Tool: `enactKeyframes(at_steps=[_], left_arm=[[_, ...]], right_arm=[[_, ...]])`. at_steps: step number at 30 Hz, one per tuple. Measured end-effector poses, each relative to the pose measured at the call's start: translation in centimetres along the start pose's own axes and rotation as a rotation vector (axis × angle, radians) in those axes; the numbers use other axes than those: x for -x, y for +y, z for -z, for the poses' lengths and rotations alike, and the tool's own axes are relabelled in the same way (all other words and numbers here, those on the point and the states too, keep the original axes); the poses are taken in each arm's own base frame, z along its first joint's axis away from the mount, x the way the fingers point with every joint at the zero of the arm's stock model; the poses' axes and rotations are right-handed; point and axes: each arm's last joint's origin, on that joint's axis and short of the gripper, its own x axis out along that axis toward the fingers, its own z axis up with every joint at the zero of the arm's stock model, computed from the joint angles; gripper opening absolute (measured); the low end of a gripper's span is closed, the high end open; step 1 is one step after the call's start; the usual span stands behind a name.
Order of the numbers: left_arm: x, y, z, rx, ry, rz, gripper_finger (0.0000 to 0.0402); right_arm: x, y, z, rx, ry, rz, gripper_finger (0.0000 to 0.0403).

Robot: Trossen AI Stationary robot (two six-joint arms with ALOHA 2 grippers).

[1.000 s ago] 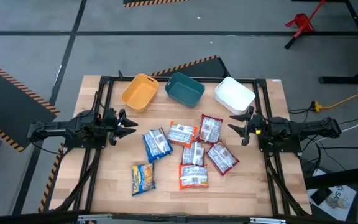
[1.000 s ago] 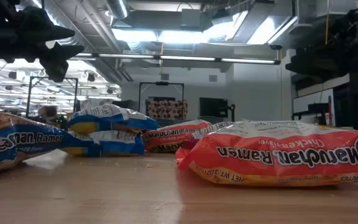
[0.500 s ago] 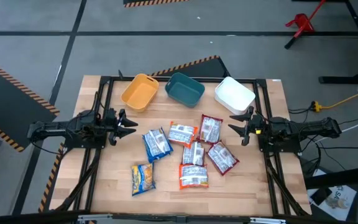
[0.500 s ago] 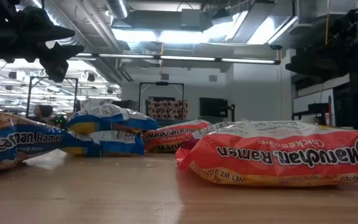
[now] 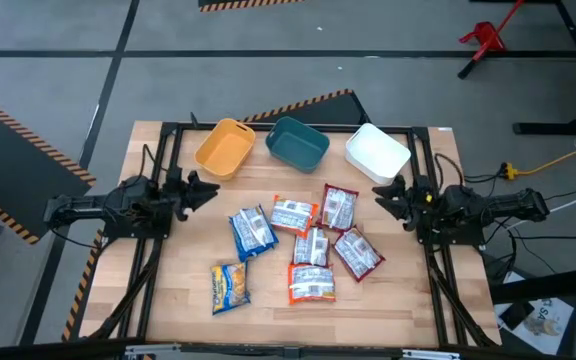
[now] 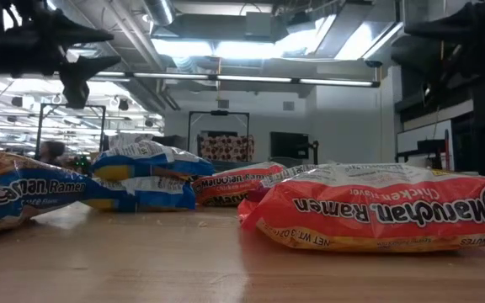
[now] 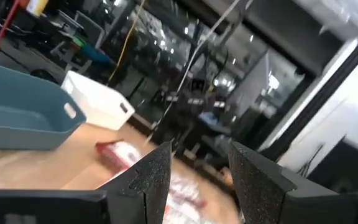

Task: Sort Maruchan noodles
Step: Put the blue noodle pack into the yellow bin

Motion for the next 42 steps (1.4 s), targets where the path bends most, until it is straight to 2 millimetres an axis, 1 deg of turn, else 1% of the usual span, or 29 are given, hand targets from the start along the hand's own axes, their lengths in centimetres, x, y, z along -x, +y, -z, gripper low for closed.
enactKeyframes(at_steps=[2, 4, 8, 10, 16, 18, 20, 22, 24, 27, 29, 31, 33, 35, 39, 42], left_arm=[[0.0, -0.2, -0.3, 0.009, -0.046, 0.006, 0.0156], [0.0, -0.2, -0.4, 0.012, -0.052, 0.000, 0.0156], [0.0, -0.3, -0.5, 0.013, -0.068, 0.011, 0.0156], [0.0, -0.2, -0.6, 0.015, -0.087, -0.015, 0.0156], [0.0, -0.1, -0.6, 0.042, -0.104, -0.033, 0.0156], [0.0, -0.1, -0.7, 0.046, -0.133, -0.066, 0.0156], [0.1, -0.1, -1.1, 0.115, -0.224, -0.111, 0.0156], [0.2, -0.4, -1.7, 0.173, -0.284, -0.077, 0.0156], [0.2, -1.2, -2.5, 0.176, -0.275, -0.025, 0.0156], [0.0, -3.1, -4.5, 0.178, -0.256, 0.057, 0.0156], [-0.6, -4.3, -5.9, 0.163, -0.210, 0.067, 0.0156], [-1.5, -5.7, -7.3, 0.110, -0.127, 0.068, 0.0156], [-2.9, -6.9, -8.4, 0.044, -0.014, 0.033, 0.0156], [-4.7, -7.8, -9.1, -0.021, 0.118, -0.020, 0.0156], [-8.5, -9.1, -9.6, -0.148, 0.406, -0.055, 0.0156], [-10.9, -9.3, -9.0, -0.187, 0.624, -0.032, 0.0156]], right_arm=[[0.0, 0.0, -0.3, -0.042, -0.049, 0.032, 0.0191], [0.0, -0.1, -0.4, -0.090, -0.069, 0.066, 0.0191], [0.0, -0.4, -0.4, -0.088, -0.099, 0.144, 0.0191], [0.1, -0.5, -0.3, -0.084, -0.101, 0.175, 0.0191], [0.1, -0.6, -0.2, -0.087, -0.087, 0.178, 0.0191], [0.1, -0.6, -0.2, -0.092, -0.088, 0.178, 0.0191], [0.1, -0.6, -0.2, -0.113, -0.090, 0.177, 0.0191], [0.1, -0.6, -0.2, -0.148, -0.093, 0.174, 0.0191], [0.1, -0.5, -0.2, -0.165, -0.093, 0.171, 0.0191], [0.0, -0.5, -0.1, -0.157, -0.075, 0.144, 0.0191], [0.0, -0.4, -0.1, -0.155, -0.069, 0.134, 0.0191], [0.0, -0.4, -0.1, -0.154, -0.066, 0.130, 0.0191], [0.0, -0.4, -0.1, -0.154, -0.065, 0.130, 0.0191], [0.0, -0.4, -0.1, -0.154, -0.064, 0.130, 0.0191], [0.0, -0.5, 0.0, -0.147, -0.048, 0.140, 0.0191], [0.0, -0.7, 0.4, -0.139, -0.019, 0.159, 0.0191]])
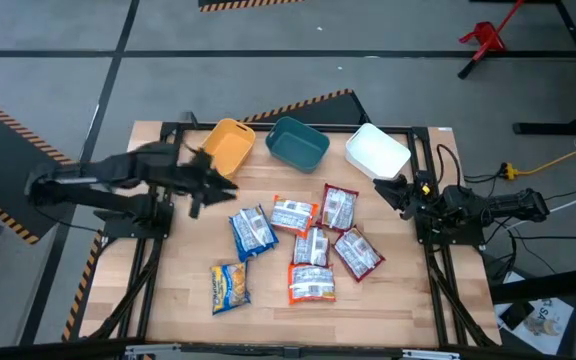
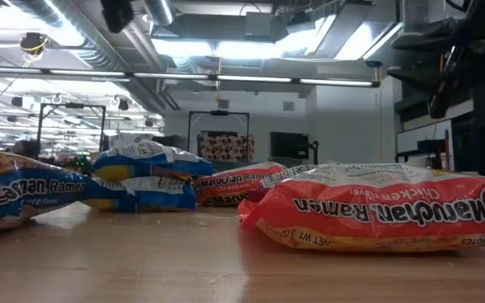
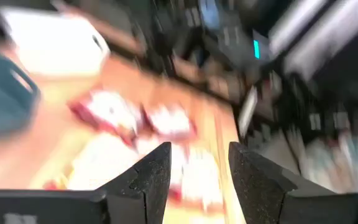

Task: Sort Maruchan noodles
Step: Put the blue noodle pack into the yellow bin

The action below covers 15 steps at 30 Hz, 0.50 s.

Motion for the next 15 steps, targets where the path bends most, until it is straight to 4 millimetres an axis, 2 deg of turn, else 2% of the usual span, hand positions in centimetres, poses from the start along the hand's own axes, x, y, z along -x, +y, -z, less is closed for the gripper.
enactKeyframes(at_steps=[3, 7, 10, 13, 15], left_arm=[[-2.0, 0.1, -0.1, -0.014, 0.167, 0.046, 0.0156], [-4.0, 0.6, 0.4, -0.015, 0.286, 0.078, 0.0156], [-5.3, 1.3, 0.7, -0.045, 0.297, -0.007, 0.0156], [-6.4, 1.9, 1.0, 0.007, 0.302, -0.079, 0.0156], [-7.2, 2.0, 0.6, -0.001, 0.258, -0.091, 0.0156]], right_arm=[[0.0, -0.2, 0.3, 0.013, 0.030, 0.021, 0.0191], [0.0, -0.5, 0.6, 0.032, 0.065, 0.039, 0.0191], [0.1, -0.7, 0.9, 0.051, 0.092, 0.060, 0.0191], [0.1, -0.9, 1.2, 0.072, 0.121, 0.081, 0.0191], [0.1, -1.0, 1.2, 0.077, 0.129, 0.088, 0.0191]])
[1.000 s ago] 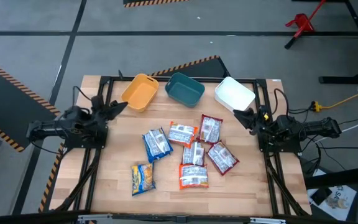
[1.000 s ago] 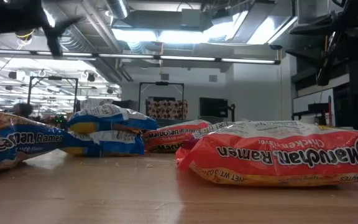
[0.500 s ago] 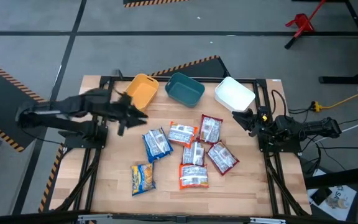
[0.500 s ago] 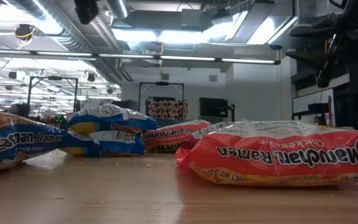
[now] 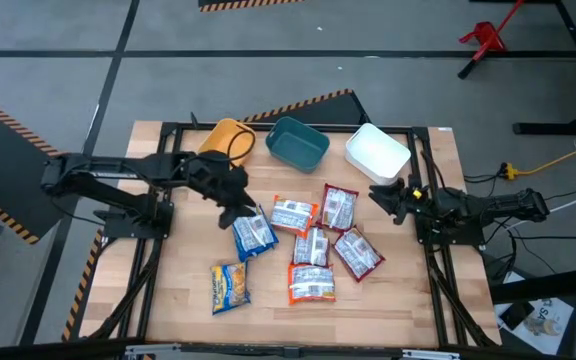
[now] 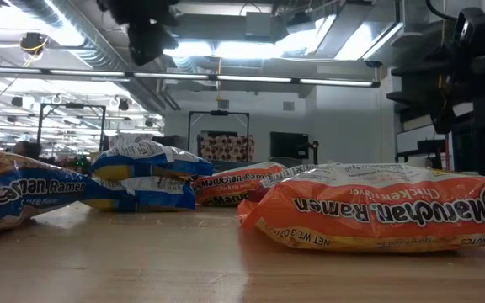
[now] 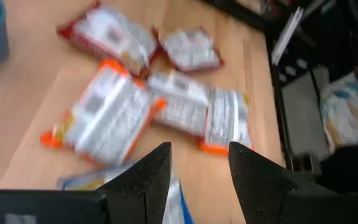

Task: Sort Maruchan noodles
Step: Put the blue noodle pack into the yellow bin

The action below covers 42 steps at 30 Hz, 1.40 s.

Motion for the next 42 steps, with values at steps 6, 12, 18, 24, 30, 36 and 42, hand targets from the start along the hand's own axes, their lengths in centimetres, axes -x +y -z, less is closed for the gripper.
enactKeyframes(at_steps=[6, 12, 18, 24, 30, 36, 42], left_arm=[[-1.3, 0.2, -0.6, 0.112, -0.059, -0.039, 0.0156], [-1.6, 0.5, -0.6, 0.227, -0.098, -0.126, 0.0156], [-1.6, 0.5, -0.6, 0.275, -0.101, -0.132, 0.0156], [-1.9, 0.6, 0.1, 0.287, -0.004, -0.003, 0.0156], [-3.6, 1.8, 0.8, 0.374, 0.134, 0.132, 0.0156], [-3.4, 1.5, -0.7, 0.317, 0.068, 0.323, 0.0184], [-3.0, 1.3, -1.4, 0.259, 0.010, 0.382, 0.0223]], right_arm=[[0.0, 0.0, 0.0, 0.047, 0.005, 0.003, 0.0191], [0.0, -0.1, 0.1, 0.052, 0.012, 0.008, 0.0191], [0.0, -0.1, 0.1, 0.054, 0.013, 0.009, 0.0191], [0.0, -0.1, 0.1, 0.060, 0.015, 0.010, 0.0191], [0.0, -0.1, 0.1, 0.078, 0.015, 0.010, 0.0191], [0.0, -0.1, 0.1, 0.077, 0.016, 0.010, 0.0191], [0.0, -0.1, 0.1, 0.075, 0.015, 0.010, 0.0191]])
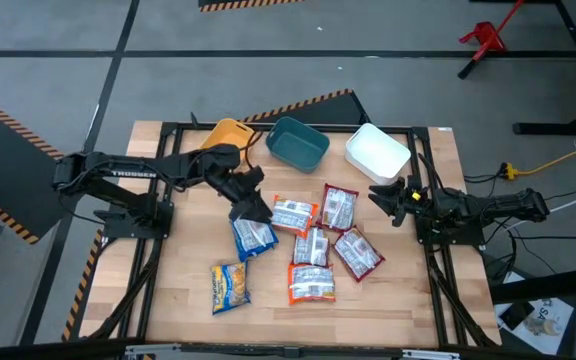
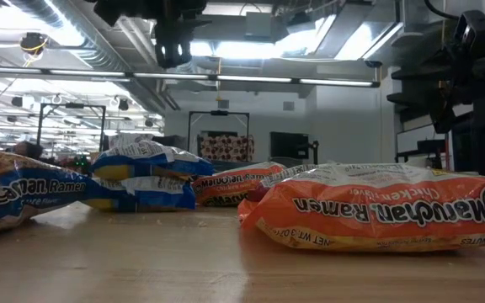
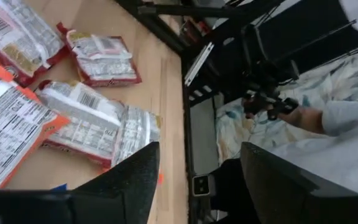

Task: Sort Maruchan noodles
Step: Put the blue noodle pack into the yellow bin

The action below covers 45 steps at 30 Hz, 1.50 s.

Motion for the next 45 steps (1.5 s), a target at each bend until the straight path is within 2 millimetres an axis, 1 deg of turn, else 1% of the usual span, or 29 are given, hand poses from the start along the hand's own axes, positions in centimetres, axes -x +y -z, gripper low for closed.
enactKeyframes(at_steps=[2, 5, 7, 10, 12, 14, 15, 17, 18, 20, 21, 24, 26, 30, 33, 39, 45], left_arm=[[0.0, 0.3, 0.3, -0.028, 0.015, -0.034, 0.0225], [0.0, 0.8, 0.7, 0.009, 0.023, -0.111, 0.0226], [0.0, 0.7, 0.7, 0.006, 0.014, -0.131, 0.0226], [-0.1, 0.7, 0.4, -0.016, -0.050, -0.173, 0.0224], [-0.1, 0.5, 0.1, -0.023, -0.079, -0.156, 0.0224], [0.1, 0.6, 0.1, -0.019, -0.038, -0.116, 0.0223], [0.4, 0.7, 0.4, -0.004, 0.006, -0.106, 0.0223], [1.3, 0.6, 1.6, 0.018, 0.103, -0.145, 0.0223], [1.7, 0.5, 2.3, 0.006, 0.144, -0.191, 0.0223], [2.6, 0.5, 4.0, -0.033, 0.236, -0.342, 0.0223], [3.1, 0.4, 4.7, -0.068, 0.259, -0.419, 0.0223], [4.0, -0.5, 5.5, -0.223, 0.234, -0.604, 0.0223], [4.2, -0.8, 6.3, -0.309, 0.285, -0.678, 0.0223], [3.7, -0.7, 7.4, -0.354, 0.360, -0.707, 0.0222], [3.1, 0.0, 8.5, -0.359, 0.397, -0.698, 0.0222], [2.5, 1.8, 10.2, -0.378, 0.395, -0.744, 0.0222], [1.8, 3.1, 11.0, -0.397, 0.337, -0.743, 0.0222]], right_arm=[[0.0, 0.0, 0.0, 0.000, 0.000, 0.000, 0.0191], [0.0, 0.0, 0.0, 0.000, 0.000, 0.000, 0.0191], [0.0, 0.0, 0.0, 0.002, -0.001, 0.003, 0.0191], [0.0, 0.0, 0.0, 0.003, -0.005, 0.008, 0.0191], [0.0, 0.0, 0.0, 0.003, -0.004, 0.008, 0.0191], [0.0, 0.0, 0.0, 0.002, -0.004, 0.008, 0.0191], [0.0, 0.0, 0.0, 0.002, -0.004, 0.007, 0.0191], [0.0, 0.0, 0.0, 0.002, -0.004, 0.007, 0.0191], [0.0, 0.0, 0.0, 0.002, -0.004, 0.007, 0.0191], [0.0, 0.0, 0.0, 0.001, -0.005, 0.008, 0.0191], [0.0, 0.0, 0.0, 0.001, -0.005, 0.008, 0.0191], [0.0, 0.0, 0.0, -0.001, -0.005, 0.007, 0.0191], [0.0, 0.0, 0.0, -0.004, -0.004, 0.008, 0.0191], [0.0, 0.0, 0.0, -0.007, -0.004, 0.008, 0.0191], [0.0, 0.0, 0.0, -0.008, -0.005, 0.008, 0.0191], [0.0, 0.0, 0.0, -0.008, -0.008, 0.012, 0.0191], [0.0, 0.0, 0.0, -0.009, -0.010, 0.016, 0.0191]])
